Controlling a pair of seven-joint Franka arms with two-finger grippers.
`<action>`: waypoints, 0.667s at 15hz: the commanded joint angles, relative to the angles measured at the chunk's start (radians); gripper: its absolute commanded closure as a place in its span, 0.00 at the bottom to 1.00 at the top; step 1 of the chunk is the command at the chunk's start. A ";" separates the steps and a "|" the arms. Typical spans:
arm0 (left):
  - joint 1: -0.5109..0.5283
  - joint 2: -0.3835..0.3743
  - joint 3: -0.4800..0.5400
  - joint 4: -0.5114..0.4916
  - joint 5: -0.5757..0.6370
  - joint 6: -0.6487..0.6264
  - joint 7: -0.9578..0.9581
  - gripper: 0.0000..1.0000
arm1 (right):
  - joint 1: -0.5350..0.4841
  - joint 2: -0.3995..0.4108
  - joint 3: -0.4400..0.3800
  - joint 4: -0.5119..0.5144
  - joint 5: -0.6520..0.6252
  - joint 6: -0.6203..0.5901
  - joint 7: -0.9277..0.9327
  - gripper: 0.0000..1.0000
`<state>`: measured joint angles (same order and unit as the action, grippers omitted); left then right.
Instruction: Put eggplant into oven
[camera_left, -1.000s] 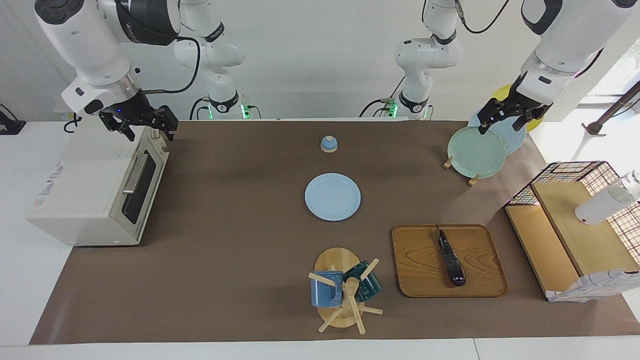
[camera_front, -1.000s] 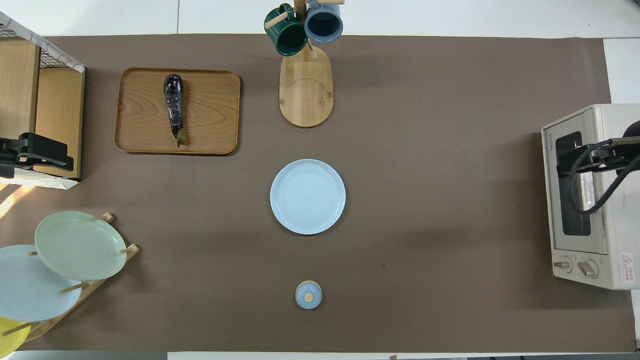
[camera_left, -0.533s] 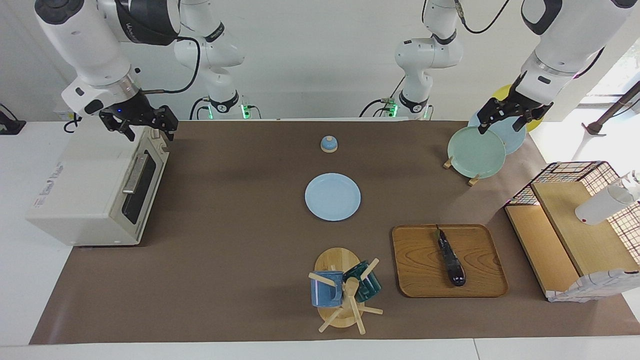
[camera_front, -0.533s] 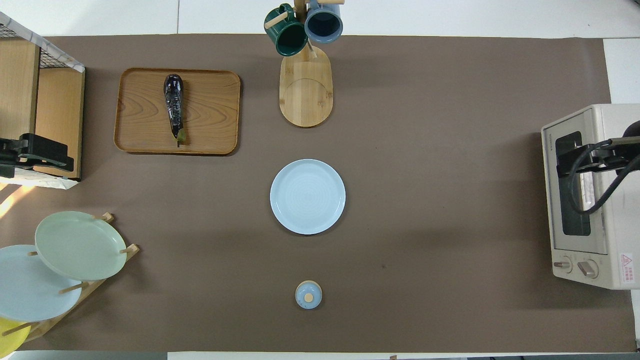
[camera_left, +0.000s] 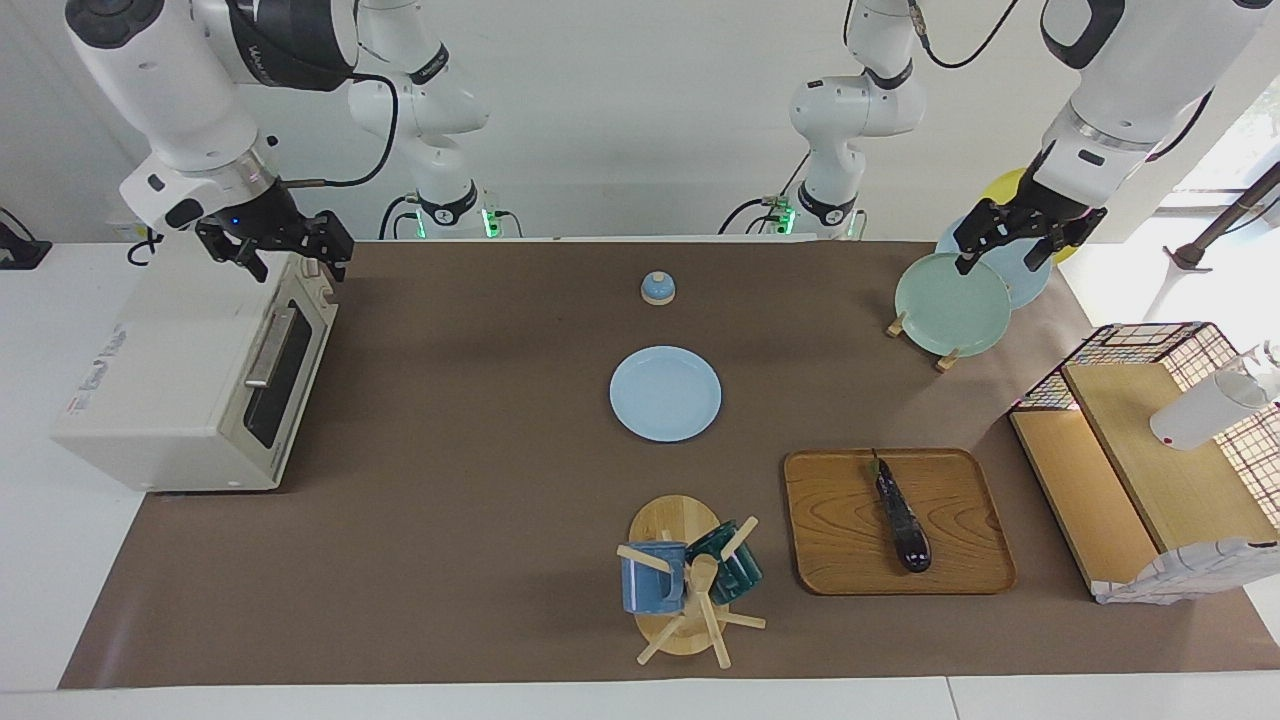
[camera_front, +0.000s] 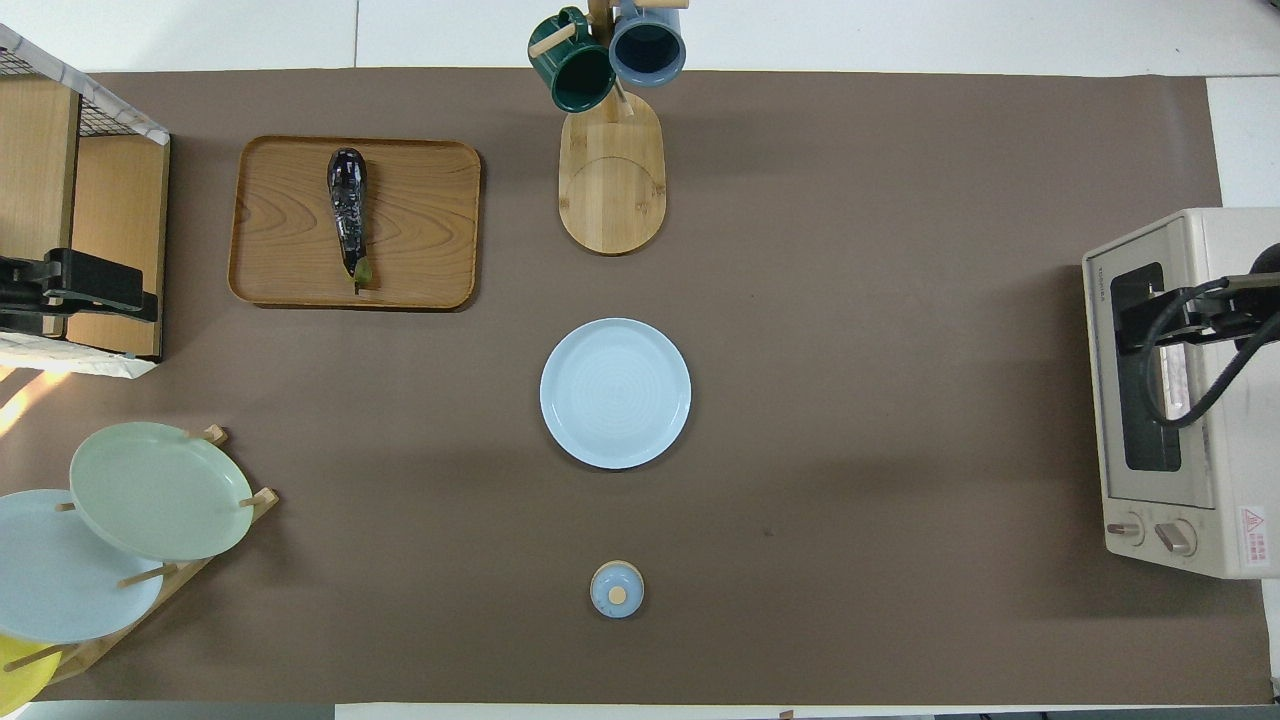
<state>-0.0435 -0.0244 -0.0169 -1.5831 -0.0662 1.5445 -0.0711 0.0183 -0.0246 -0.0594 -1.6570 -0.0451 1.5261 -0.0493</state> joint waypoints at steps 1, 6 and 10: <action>-0.006 0.012 0.009 -0.017 -0.024 0.042 0.004 0.00 | -0.035 -0.009 0.000 -0.007 0.027 -0.006 -0.001 0.00; -0.019 0.115 0.008 0.011 -0.026 0.129 0.001 0.00 | -0.043 -0.063 0.000 -0.153 0.027 0.162 -0.012 0.84; -0.032 0.338 0.008 0.139 -0.024 0.183 0.001 0.00 | -0.086 -0.080 -0.002 -0.231 0.024 0.219 -0.078 1.00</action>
<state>-0.0552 0.1773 -0.0188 -1.5555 -0.0782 1.7079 -0.0712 -0.0369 -0.0607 -0.0644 -1.8148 -0.0451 1.7094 -0.0858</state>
